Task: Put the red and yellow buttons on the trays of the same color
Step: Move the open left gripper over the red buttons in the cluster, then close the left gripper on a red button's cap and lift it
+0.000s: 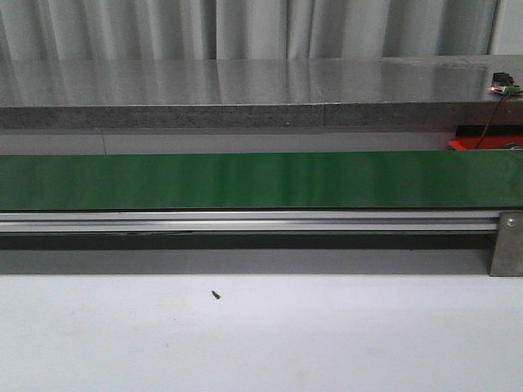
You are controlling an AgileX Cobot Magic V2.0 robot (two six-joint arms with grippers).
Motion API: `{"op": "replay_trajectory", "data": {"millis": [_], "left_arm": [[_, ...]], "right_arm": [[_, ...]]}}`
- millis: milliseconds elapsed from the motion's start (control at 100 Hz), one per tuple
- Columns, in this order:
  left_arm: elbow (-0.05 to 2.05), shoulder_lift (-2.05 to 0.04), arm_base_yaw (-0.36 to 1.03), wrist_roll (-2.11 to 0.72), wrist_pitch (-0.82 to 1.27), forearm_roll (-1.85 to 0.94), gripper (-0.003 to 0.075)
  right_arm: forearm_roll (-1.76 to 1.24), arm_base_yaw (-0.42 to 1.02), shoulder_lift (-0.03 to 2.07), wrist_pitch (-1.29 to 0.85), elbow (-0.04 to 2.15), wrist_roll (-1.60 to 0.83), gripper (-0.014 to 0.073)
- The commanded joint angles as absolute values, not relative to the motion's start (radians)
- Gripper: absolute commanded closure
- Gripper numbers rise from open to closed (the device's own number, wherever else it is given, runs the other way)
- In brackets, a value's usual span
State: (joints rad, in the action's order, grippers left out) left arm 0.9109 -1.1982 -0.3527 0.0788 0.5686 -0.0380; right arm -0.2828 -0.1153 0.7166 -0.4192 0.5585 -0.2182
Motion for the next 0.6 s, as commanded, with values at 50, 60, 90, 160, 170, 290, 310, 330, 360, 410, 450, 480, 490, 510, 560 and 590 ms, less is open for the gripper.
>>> {"op": "replay_trajectory", "data": {"millis": [50,60,90,160,170,290,310,330,360,410,450,480,490,510,560,590], "left_arm": [[1.014,-1.303,-0.458,0.09,0.503,-0.151,0.0739],[1.018,-1.316,-0.462,0.09,0.503,-0.155,0.0739],[1.038,-1.341,-0.479,0.09,0.506,-0.168,0.0738],[1.078,-1.403,-0.508,0.09,0.508,-0.186,0.073],[1.083,-1.409,-0.512,0.09,0.508,-0.186,0.0724],[1.157,-1.507,-0.52,0.082,0.517,-0.186,0.0584],[1.171,-1.523,-0.52,0.074,0.519,-0.186,0.0542],[1.186,-1.54,-0.52,0.066,0.522,-0.186,0.0512],[1.205,-1.561,-0.52,0.064,0.527,-0.186,0.043],[1.239,-1.602,-0.52,0.062,0.531,-0.186,0.0312],[1.272,-1.627,-0.52,0.062,0.541,-0.186,0.0227],[1.294,-1.652,-0.52,0.062,0.55,-0.186,0.0186],[1.306,-1.657,-0.52,0.062,0.555,-0.186,0.0178],[1.325,-1.672,-0.52,0.062,0.564,-0.186,0.016],[1.369,-1.708,-0.52,0.062,0.585,-0.186,0.015],[1.394,-1.728,-0.52,0.064,0.598,-0.186,0.0155]], "right_arm": [[-0.295,-0.115,0.711,-0.347,0.584,-0.224,0.0654],[-0.295,-0.115,0.711,-0.347,0.584,-0.224,0.0654],[-0.295,-0.115,0.711,-0.347,0.584,-0.224,0.0654],[-0.295,-0.115,0.711,-0.347,0.584,-0.224,0.0654],[-0.295,-0.115,0.711,-0.347,0.584,-0.224,0.0654],[-0.295,-0.115,0.711,-0.347,0.584,-0.224,0.0654],[-0.295,-0.115,0.711,-0.347,0.584,-0.224,0.0654],[-0.295,-0.115,0.711,-0.347,0.584,-0.224,0.0654],[-0.295,-0.115,0.711,-0.347,0.584,-0.224,0.0654],[-0.295,-0.115,0.711,-0.347,0.584,-0.224,0.0654],[-0.295,-0.115,0.711,-0.347,0.584,-0.224,0.0654],[-0.295,-0.115,0.711,-0.347,0.584,-0.224,0.0654],[-0.295,-0.115,0.711,-0.347,0.584,-0.224,0.0654],[-0.295,-0.115,0.711,-0.347,0.584,-0.224,0.0654],[-0.295,-0.115,0.711,-0.347,0.584,-0.224,0.0654],[-0.295,-0.115,0.711,-0.347,0.584,-0.224,0.0654]]}}
